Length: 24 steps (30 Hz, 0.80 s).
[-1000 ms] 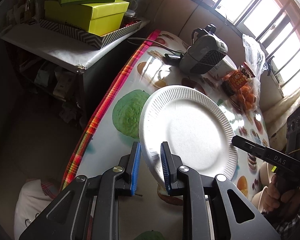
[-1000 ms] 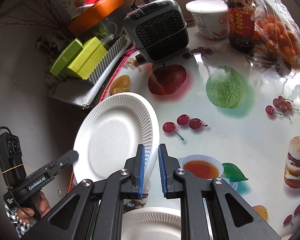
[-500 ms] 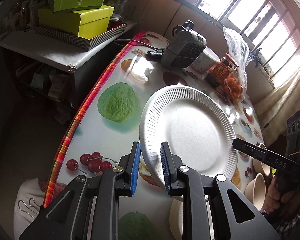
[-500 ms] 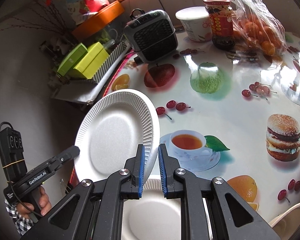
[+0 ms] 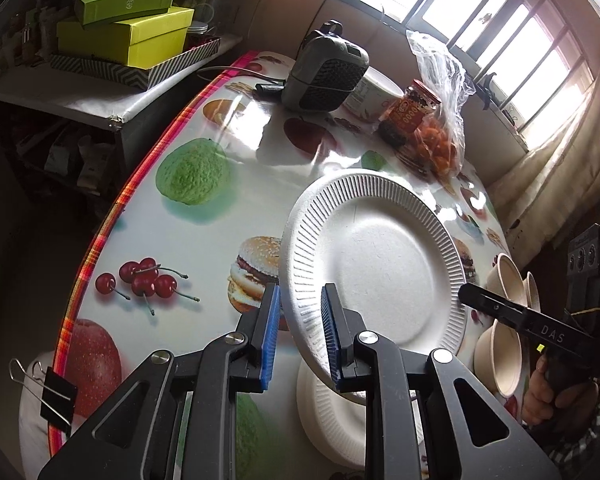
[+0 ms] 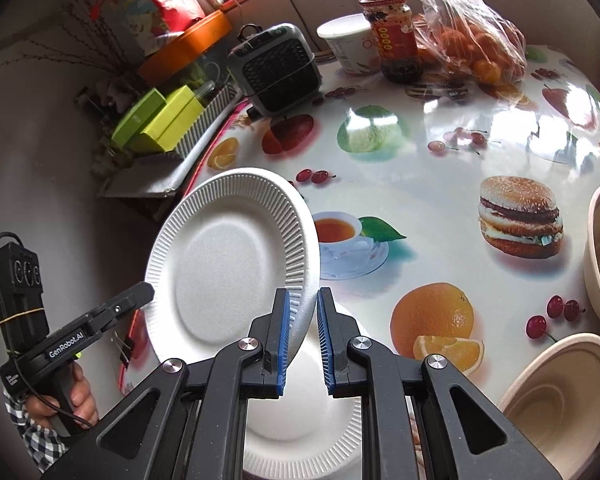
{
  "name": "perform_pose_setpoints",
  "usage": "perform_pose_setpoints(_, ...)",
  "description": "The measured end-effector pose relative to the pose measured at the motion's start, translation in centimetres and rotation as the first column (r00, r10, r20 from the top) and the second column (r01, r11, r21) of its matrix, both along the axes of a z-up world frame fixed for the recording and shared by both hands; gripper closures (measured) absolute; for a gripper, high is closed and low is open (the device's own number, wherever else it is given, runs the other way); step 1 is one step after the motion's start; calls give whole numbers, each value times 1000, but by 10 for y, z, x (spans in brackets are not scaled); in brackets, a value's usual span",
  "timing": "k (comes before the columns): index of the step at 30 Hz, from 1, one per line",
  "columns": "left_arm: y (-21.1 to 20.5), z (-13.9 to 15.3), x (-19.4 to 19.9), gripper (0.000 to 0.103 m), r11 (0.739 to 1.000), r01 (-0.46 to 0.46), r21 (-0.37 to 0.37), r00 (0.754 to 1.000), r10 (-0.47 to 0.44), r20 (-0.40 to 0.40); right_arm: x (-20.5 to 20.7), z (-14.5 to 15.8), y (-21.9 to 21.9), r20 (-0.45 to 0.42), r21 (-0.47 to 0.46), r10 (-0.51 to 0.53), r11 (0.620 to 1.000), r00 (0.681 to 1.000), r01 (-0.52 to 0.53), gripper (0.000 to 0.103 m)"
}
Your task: Organize plates and bowls
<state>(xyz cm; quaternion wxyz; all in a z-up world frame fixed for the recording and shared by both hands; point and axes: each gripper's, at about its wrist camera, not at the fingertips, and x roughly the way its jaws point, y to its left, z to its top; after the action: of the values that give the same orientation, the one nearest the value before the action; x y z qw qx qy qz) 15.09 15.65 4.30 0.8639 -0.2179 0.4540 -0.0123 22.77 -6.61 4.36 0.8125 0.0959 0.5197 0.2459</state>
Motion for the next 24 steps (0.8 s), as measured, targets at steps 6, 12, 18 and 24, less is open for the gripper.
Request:
perform_pose_setpoints(6, -16, -4, -8, 81, 1000, 28, 3, 1000, -28, -10, -13, -5, -15, -8, -7, -23, 1000, 1000, 23, 89)
perform_pose_setpoints(12, -28, -11, -16, 81, 999, 45, 3, 999, -45, -25, -27, -9, -26, -12, -14, -30, 999, 999, 30, 89)
perform_pose_setpoints(18, -35, -19, -22, 81, 998, 57, 4, 998, -57, -40, -39, -18, -34, -28, -24, -35, 999, 999, 34, 89)
perform_pose_setpoints(24, -39, -24, -28, 81, 998, 69, 6, 996, -69, -55, -47, -28, -38, -49, -22, -41, 999, 998, 40, 89)
